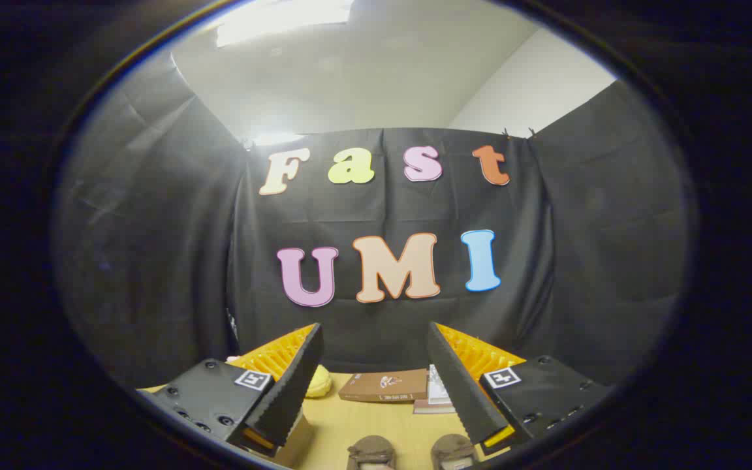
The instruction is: Open the storage box then place both shoes into the box .Put the left shoe in first, then the right shoe, with the right side of both shoes facing outward in a uniform manner.
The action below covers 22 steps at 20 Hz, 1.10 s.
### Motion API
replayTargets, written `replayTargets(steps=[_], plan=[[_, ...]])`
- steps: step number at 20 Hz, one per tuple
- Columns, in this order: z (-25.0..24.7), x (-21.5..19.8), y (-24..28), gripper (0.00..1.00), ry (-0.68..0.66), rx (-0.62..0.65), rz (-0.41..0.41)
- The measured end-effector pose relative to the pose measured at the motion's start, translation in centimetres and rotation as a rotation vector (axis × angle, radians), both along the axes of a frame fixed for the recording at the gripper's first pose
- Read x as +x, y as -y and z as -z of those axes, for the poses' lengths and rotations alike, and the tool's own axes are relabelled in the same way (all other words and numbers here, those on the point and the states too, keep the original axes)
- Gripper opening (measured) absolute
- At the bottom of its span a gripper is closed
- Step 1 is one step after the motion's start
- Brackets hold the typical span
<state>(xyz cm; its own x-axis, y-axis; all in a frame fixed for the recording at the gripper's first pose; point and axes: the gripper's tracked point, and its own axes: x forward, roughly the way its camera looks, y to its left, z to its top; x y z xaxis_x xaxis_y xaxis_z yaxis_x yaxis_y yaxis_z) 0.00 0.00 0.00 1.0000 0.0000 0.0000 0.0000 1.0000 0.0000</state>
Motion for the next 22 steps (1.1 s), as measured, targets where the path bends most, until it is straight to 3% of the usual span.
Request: replayTargets(steps=[22], plan=[[1.4,1.8,0.8,1.0,-0.047,-0.047,-0.017]])
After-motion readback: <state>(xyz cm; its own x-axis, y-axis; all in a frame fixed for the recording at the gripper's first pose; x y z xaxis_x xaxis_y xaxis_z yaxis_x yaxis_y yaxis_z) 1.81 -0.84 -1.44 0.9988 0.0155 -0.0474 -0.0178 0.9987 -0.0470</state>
